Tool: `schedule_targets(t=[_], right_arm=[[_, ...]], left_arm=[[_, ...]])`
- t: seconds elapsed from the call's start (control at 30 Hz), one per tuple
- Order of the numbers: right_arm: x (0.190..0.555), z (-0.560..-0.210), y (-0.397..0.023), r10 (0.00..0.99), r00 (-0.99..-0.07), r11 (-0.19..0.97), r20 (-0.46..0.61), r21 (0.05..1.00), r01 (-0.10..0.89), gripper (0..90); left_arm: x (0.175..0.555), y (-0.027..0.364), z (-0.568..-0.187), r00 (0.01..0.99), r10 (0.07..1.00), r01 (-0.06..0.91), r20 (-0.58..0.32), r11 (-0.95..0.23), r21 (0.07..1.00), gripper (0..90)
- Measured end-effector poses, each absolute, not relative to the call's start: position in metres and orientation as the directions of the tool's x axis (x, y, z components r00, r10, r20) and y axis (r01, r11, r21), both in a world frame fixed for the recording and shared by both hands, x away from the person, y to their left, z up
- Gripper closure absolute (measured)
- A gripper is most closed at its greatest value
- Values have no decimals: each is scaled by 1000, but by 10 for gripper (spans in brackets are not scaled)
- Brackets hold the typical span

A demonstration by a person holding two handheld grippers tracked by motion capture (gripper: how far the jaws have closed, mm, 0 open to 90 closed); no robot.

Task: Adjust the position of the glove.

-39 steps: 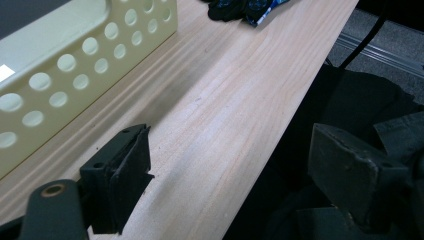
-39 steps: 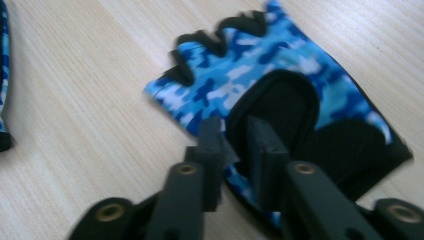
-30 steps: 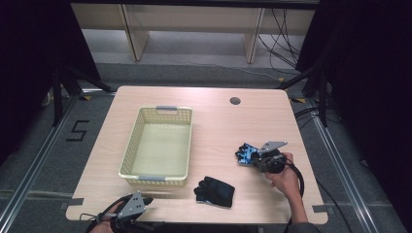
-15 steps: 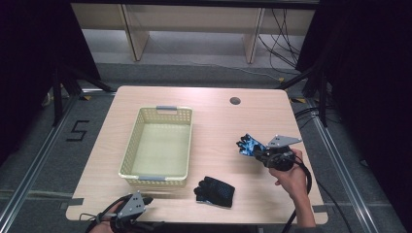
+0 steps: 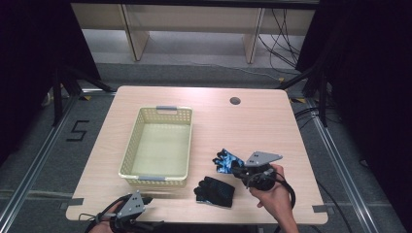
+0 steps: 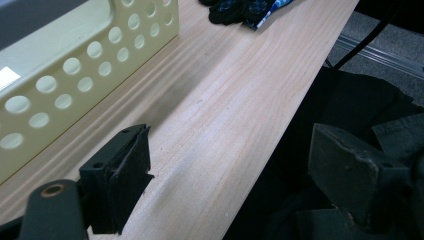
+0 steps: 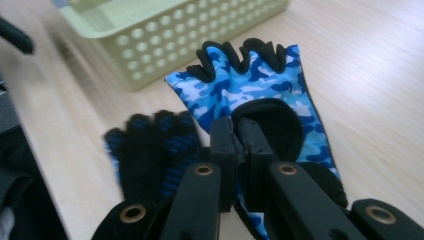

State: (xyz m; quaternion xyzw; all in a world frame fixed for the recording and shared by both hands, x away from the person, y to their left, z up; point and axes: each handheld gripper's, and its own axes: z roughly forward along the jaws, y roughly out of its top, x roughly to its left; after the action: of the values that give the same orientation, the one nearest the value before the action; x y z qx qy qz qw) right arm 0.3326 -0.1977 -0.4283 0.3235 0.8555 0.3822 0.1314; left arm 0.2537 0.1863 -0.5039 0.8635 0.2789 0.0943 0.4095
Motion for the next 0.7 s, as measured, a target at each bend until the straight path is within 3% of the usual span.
schedule_targets(t=[0.7], right_arm=[[297,-456,-147,619,-785,583,-12,677,450,870]], left_arm=[[254,188,-503,830,556,392,-38,-534,749,167]])
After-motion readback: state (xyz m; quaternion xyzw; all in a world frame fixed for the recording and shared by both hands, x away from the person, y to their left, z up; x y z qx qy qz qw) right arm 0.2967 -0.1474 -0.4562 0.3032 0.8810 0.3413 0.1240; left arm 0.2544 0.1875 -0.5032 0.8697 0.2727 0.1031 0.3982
